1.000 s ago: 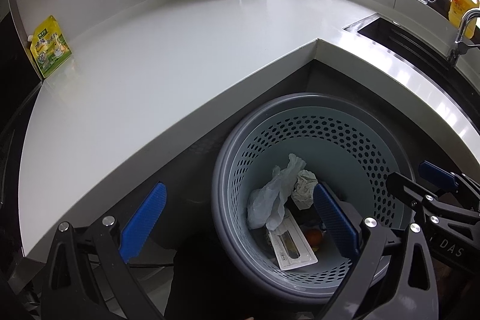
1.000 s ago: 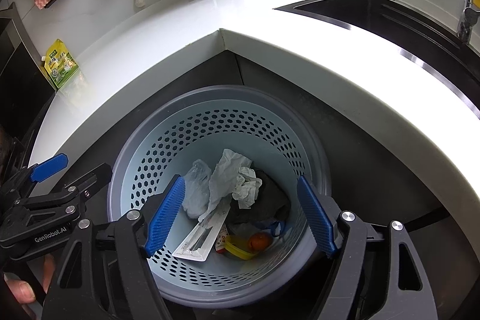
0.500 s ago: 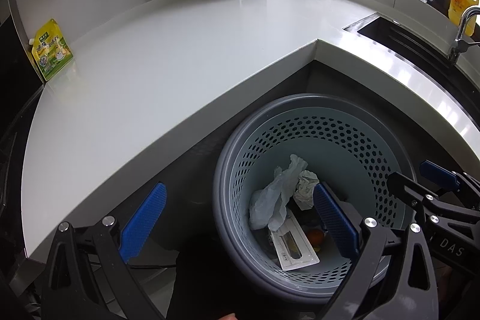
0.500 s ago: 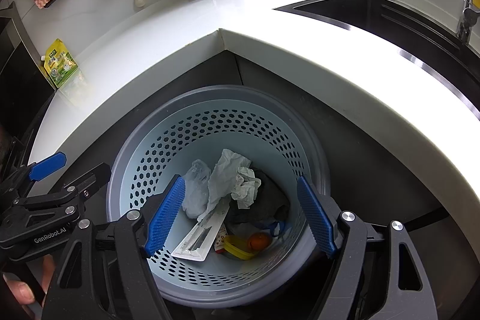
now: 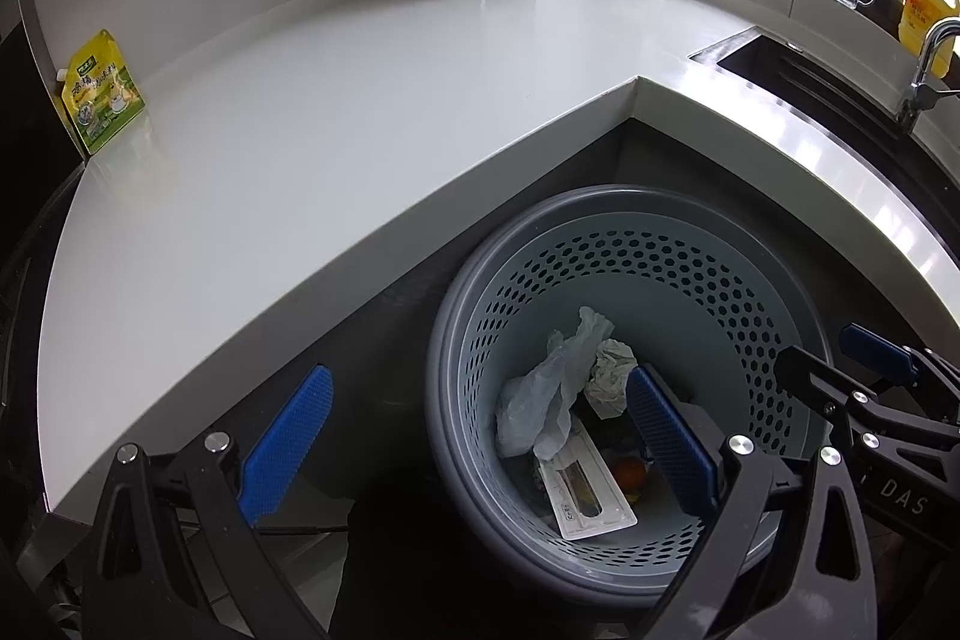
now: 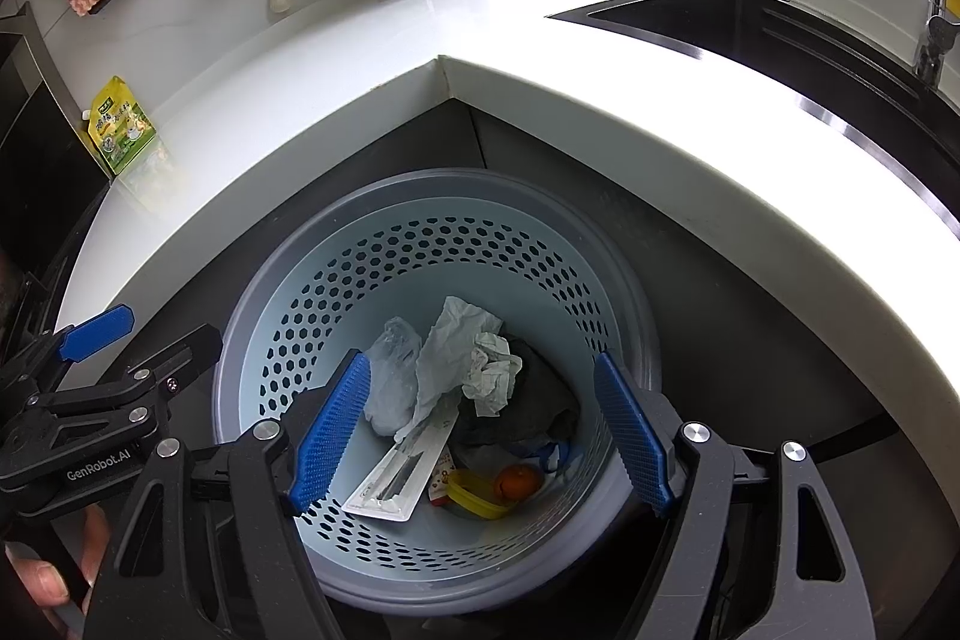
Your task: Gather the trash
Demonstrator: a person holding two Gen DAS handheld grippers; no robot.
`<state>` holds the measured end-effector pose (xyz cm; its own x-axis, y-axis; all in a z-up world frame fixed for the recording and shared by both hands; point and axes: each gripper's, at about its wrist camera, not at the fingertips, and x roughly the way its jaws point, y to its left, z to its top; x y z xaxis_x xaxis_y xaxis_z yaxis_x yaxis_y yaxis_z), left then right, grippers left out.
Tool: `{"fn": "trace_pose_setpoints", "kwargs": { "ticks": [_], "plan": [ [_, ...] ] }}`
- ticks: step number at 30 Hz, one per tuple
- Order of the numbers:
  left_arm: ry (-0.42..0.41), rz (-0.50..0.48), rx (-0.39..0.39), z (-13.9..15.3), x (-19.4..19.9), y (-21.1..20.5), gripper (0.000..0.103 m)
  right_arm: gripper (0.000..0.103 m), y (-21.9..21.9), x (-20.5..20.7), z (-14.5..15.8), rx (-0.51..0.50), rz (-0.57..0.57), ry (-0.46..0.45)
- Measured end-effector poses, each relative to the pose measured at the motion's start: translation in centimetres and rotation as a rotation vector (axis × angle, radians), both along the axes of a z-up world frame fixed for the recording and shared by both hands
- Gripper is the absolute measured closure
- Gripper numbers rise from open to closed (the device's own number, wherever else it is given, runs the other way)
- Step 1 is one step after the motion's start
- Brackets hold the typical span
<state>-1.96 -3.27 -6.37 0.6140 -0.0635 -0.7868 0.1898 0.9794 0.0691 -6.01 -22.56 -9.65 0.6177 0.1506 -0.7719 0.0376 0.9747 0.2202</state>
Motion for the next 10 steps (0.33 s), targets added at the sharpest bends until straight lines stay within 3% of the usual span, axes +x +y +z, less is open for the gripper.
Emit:
{"fn": "trace_pose_setpoints", "kwargs": {
  "ticks": [10],
  "plan": [
    [0.001, -0.001, 0.007, -0.07, -0.05, -0.08, 0.006, 0.029, 0.01, -0.03, 0.01, 0.001, -0.001, 0.000]
  ]
}}
